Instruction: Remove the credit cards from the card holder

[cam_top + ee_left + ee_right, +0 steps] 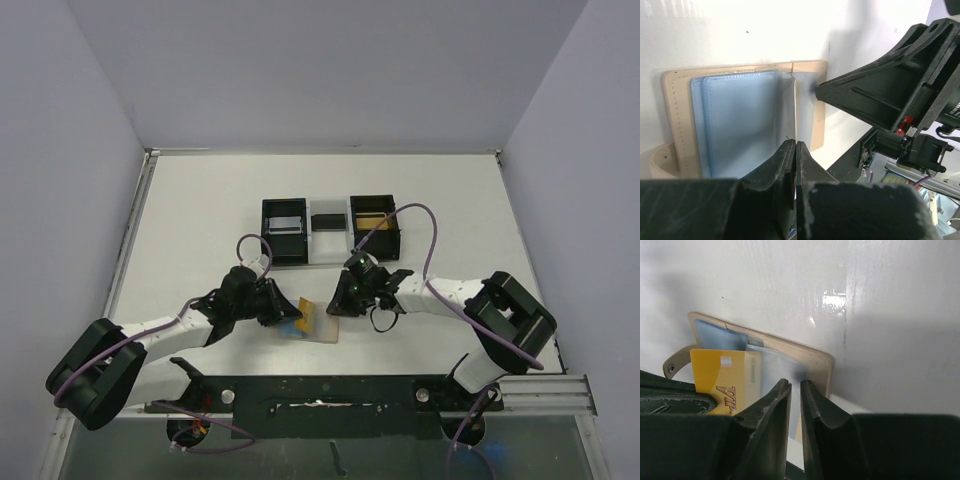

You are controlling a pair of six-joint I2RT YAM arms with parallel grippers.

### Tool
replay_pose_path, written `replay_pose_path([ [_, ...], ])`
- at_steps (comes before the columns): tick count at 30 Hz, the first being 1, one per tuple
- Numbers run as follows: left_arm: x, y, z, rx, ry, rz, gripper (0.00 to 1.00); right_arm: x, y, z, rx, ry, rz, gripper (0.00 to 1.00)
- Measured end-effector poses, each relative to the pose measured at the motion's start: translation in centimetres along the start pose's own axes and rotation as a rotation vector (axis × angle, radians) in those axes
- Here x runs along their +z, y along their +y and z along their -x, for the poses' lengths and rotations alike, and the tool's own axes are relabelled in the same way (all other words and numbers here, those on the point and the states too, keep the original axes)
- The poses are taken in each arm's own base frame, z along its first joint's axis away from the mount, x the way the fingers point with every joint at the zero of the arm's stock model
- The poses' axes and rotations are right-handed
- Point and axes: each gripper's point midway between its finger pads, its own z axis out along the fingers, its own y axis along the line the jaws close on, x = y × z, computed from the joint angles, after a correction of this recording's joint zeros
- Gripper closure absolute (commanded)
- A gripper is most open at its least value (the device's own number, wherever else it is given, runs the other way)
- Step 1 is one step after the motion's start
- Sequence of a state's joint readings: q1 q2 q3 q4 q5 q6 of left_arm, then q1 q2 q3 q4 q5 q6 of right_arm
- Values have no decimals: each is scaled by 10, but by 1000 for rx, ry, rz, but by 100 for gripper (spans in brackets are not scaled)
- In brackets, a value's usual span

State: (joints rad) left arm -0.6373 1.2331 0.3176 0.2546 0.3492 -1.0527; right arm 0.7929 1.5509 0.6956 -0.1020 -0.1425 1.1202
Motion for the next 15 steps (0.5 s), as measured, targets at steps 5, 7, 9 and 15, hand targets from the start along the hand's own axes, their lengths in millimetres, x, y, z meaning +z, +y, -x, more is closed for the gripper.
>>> replay_pose_path([
  [5, -3, 1, 2, 13, -9, 14, 100, -5, 12, 10, -76, -20, 1, 82],
  [7, -3, 2, 2, 11, -6, 21, 100, -7, 25, 11, -107, -23, 34, 81],
  [9, -3, 4, 1, 11, -4, 26, 100, -7, 36, 8, -135, -19, 69, 81],
  [15, -3, 5, 1, 13, -2, 30, 100, -2, 48, -9, -169, 21, 88, 82],
])
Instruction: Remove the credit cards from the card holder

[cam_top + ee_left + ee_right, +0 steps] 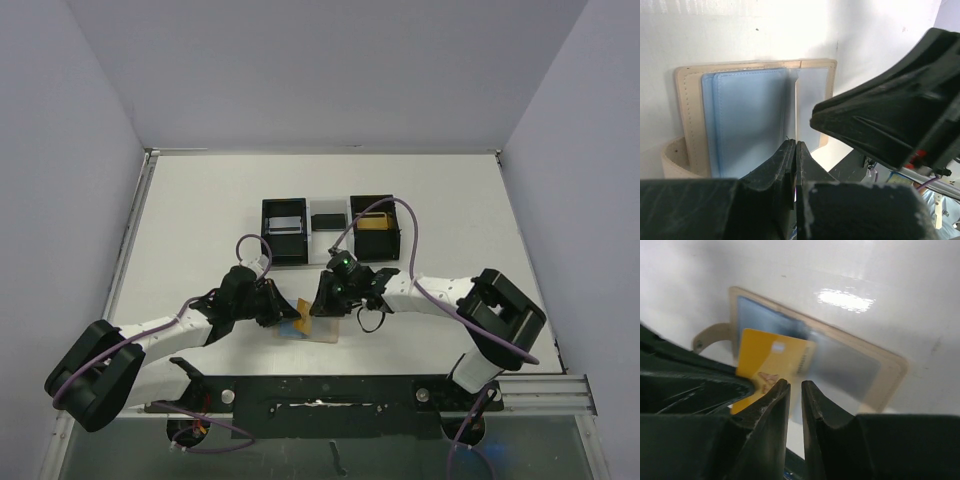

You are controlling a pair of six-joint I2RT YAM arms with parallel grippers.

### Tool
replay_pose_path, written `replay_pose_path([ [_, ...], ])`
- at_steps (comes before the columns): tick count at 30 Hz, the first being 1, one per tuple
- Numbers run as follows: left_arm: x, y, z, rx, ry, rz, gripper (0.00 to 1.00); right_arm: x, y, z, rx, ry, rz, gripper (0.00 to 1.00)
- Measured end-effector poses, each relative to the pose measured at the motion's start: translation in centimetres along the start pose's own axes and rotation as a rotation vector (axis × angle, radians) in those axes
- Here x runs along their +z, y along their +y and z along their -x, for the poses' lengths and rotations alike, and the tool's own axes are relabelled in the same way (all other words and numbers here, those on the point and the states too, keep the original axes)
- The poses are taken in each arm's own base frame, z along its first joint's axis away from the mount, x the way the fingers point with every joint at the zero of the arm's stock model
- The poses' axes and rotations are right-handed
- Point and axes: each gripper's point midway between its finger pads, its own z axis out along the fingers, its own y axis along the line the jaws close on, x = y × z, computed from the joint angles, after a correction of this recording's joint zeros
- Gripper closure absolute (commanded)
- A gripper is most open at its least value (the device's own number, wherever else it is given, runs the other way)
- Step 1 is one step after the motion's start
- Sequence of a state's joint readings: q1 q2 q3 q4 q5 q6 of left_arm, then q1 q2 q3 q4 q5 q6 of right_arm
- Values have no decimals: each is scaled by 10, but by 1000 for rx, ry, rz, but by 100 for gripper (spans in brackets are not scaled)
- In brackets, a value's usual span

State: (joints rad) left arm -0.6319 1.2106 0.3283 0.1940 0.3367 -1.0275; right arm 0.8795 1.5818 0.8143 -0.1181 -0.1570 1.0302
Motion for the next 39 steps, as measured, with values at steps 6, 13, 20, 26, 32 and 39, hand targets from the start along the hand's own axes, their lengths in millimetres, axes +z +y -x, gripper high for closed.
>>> replay_pose_path([
  [6, -1, 5, -2, -6, 6, 25, 100, 8, -31, -12, 44, 32, -134, 78],
  [13, -8, -1, 8, 9, -30, 21, 100, 1, -33, 0, -32, -29, -193, 70],
  [20, -13, -10, 17, 28, -65, 2, 100, -24, -7, 24, -71, -161, -92, 38],
  [26, -16, -14, 20, 36, -76, -11, 100, -35, 0, 34, -76, -232, -52, 31],
  [32, -23, -23, 29, 54, -132, -43, 100, -31, -19, 41, -28, -248, -30, 25],
  [39, -32, -35, 36, 92, -182, -98, 100, -27, -44, 27, 16, -304, 36, 18],
])
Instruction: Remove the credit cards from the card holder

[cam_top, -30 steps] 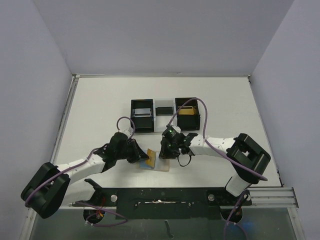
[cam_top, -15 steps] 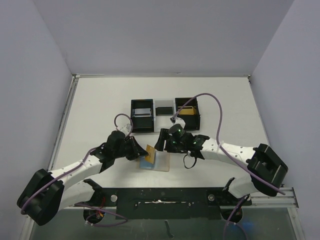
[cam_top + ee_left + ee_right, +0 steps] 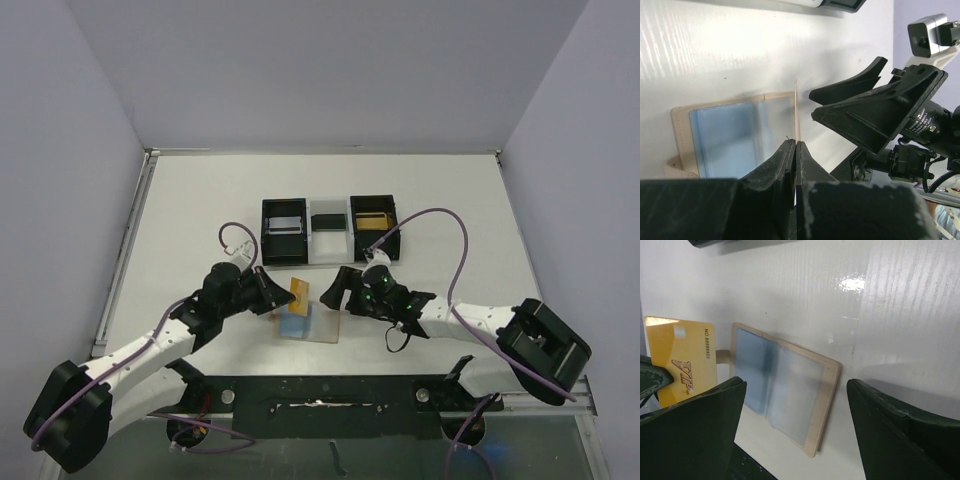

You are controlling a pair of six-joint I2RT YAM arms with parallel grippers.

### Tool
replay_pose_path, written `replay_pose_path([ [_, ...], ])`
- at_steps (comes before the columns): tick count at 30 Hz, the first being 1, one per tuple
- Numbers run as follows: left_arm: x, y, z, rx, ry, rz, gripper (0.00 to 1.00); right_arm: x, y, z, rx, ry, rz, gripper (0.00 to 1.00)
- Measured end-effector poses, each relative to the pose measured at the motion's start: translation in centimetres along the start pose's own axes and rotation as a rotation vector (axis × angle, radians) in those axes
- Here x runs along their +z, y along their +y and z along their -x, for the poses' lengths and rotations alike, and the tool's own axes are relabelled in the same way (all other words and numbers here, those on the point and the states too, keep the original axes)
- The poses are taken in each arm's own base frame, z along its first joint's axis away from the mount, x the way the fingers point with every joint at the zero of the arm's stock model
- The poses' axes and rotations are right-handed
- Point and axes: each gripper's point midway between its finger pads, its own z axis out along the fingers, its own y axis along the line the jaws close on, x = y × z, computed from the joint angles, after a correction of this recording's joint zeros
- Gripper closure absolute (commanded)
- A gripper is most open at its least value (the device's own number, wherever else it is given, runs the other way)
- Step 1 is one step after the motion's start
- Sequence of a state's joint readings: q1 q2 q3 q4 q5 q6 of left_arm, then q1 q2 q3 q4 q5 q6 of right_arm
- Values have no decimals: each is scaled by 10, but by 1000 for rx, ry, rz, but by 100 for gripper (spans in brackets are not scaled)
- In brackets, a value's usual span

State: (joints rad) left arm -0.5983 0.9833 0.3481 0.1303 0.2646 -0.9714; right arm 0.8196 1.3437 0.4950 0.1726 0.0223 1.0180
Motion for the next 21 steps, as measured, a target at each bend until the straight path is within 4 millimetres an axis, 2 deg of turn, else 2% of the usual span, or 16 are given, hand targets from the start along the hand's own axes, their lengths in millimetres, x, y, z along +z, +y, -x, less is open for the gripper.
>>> replay_pose_path([
  [3, -3, -7, 5, 23, -28, -35, 100, -7, 7, 7, 9, -34, 37, 19],
  [7, -8, -16, 9, 41, -65, -96, 100, -24, 28, 37, 30, -140, 166, 19],
  [10, -8, -16, 7, 35, -72, -126, 100, -35, 33, 50, 43, -192, 243, 18],
  [13, -7, -18, 4, 11, -66, -162, 100, -42, 30, 51, 62, -218, 300, 19],
  [17, -5, -27, 3, -31, -55, -215, 100, -46, 27, 39, 79, -198, 358, 25],
  [21, -4, -34, 4, -85, -51, -262, 100, -52, 40, 40, 97, -192, 425, 27],
])
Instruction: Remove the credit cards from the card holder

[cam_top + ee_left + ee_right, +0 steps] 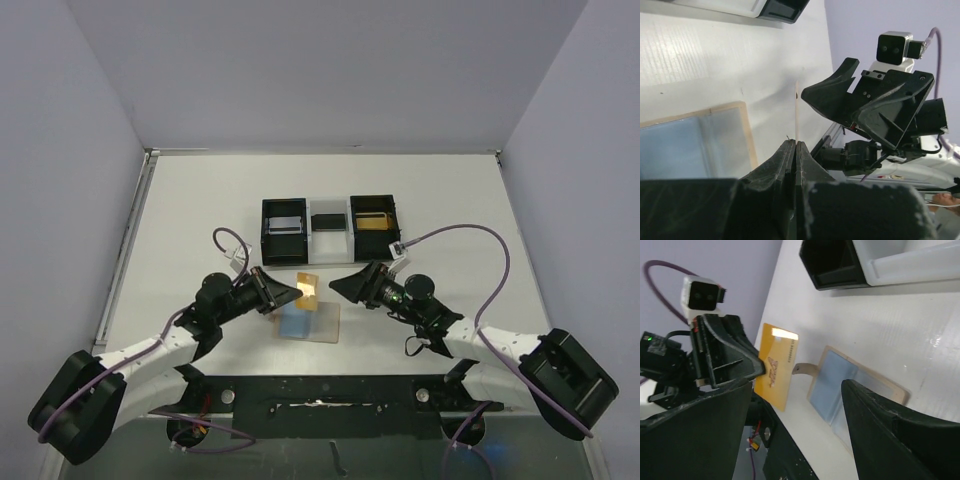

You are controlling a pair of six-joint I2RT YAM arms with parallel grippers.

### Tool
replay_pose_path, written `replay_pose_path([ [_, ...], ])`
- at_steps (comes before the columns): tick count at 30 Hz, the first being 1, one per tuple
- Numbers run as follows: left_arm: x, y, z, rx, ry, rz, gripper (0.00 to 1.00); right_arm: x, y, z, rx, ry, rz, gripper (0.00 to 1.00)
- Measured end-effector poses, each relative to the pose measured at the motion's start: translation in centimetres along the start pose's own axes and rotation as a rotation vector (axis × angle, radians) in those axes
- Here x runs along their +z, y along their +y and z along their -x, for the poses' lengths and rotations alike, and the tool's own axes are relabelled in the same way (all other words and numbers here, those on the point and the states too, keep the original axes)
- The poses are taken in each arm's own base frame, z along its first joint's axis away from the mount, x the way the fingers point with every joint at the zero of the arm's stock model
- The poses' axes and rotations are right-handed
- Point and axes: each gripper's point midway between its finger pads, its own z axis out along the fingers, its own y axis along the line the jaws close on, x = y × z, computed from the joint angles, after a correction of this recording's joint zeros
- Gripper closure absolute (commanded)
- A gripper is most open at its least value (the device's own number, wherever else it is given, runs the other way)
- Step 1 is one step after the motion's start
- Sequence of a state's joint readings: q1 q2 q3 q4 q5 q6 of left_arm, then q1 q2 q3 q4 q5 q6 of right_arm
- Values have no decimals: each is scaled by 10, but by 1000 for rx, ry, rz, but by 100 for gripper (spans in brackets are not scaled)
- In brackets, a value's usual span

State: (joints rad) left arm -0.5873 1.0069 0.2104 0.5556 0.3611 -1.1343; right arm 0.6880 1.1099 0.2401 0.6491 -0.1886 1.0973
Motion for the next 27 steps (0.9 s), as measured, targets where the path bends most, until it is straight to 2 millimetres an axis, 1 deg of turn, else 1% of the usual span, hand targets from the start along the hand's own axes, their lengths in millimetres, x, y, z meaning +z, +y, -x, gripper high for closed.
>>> replay_pose_path([
  [2, 1, -1, -1, -32, -2, -18, 100, 0, 11, 2, 14, -9, 60, 28],
  [4, 0, -2, -2, -62, -10, -40, 100, -1, 16, 0, 31, -9, 98, 29],
  [8, -2, -5, -5, -95, -4, -83, 100, 3, 21, -7, 53, 28, 148, 36],
  [11, 1, -17, -8, -97, 32, -132, 100, 8, 27, -12, 67, 72, 182, 38],
  [14, 1, -31, -7, -95, 40, -193, 100, 14, 38, -12, 72, 96, 232, 40],
  [18, -1, -43, -4, -90, 31, -242, 100, 16, 48, -12, 86, 114, 279, 46],
  [19, -1, -44, -4, -90, 31, -247, 100, 16, 49, -12, 88, 120, 288, 46],
  [23, -3, -47, -3, -91, 28, -264, 100, 16, 55, -14, 93, 140, 312, 56],
  [27, -4, -49, -3, -95, 25, -275, 100, 14, 58, -15, 92, 153, 327, 60],
])
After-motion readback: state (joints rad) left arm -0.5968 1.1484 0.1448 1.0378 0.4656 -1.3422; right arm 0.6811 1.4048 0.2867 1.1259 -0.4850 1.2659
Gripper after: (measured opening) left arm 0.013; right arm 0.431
